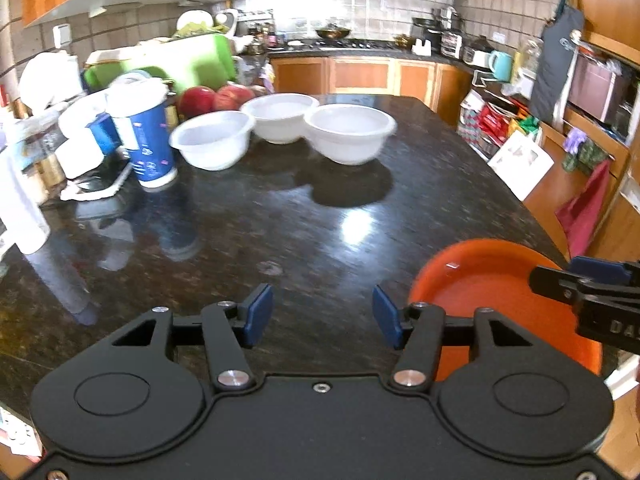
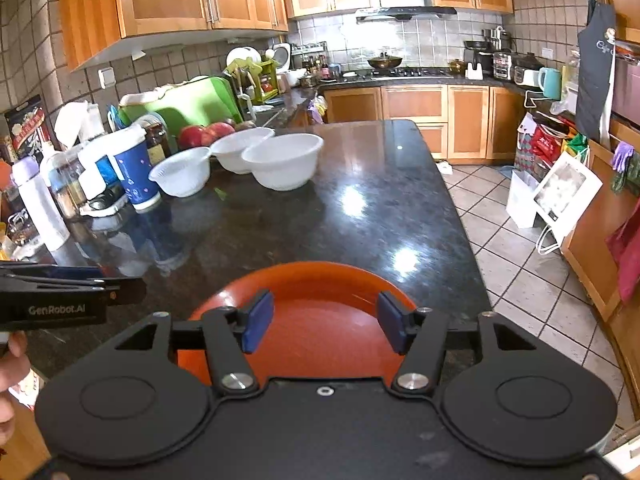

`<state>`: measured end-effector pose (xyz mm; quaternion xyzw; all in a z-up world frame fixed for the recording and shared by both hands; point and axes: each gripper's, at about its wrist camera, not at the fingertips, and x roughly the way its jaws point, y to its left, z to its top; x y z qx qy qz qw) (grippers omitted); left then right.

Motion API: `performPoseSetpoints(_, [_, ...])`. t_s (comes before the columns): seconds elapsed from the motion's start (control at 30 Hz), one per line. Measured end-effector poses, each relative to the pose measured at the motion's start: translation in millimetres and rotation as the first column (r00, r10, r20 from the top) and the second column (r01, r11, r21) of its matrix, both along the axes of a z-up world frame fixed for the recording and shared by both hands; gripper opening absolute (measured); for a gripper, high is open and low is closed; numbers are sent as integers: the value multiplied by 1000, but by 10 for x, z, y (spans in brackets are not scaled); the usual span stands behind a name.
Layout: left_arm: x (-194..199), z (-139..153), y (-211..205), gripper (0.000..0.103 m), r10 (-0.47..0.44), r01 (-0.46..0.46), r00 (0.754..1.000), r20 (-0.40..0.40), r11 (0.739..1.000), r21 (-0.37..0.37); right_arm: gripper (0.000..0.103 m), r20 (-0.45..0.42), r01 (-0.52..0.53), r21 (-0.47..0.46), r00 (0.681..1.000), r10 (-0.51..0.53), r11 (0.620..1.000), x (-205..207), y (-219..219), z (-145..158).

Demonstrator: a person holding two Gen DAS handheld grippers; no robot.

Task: Organize plates and bowls
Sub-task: 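Lower the orange plate onto the stack and open both grippers, then move both grippers to the nearest white bowl rim and close them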

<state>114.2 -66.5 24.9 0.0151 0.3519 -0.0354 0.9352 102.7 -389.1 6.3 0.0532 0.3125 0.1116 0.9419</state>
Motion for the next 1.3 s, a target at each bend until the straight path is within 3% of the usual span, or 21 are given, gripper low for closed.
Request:
performPoseSetpoints(0.27, [280,143,558,61,20,-22,998,55,999,33,60,-5,-8,67,1000,8,998,246,456,292])
performPoseSetpoints(0.5, [745,338,931,60,-45,45,998,35,999,7,60,15,3,73,1000,-4,997,620,960,700])
performPoseSetpoints(0.7, [1158,526,953,60,-124,123,991,56,992,7,60,49,42,14,998,-43,999,1012,1201,991])
performPoseSetpoints(0.83, [1452,597,862,59,-173,174,984,33,984,-33,60,2,53,6,999,-53,999,1415,1187,1086])
performPoseSetpoints(1.07, [1924,561,488,53,-188,186,982,-26,981,-61,56,-124,95,14,988,-93,995,2138,891,984])
performPoseSetpoints(1.3, [2322,390,240,51,-161,155,984,-82,985,-76,45,-212,120,17,971,-113,993,2818,652,655])
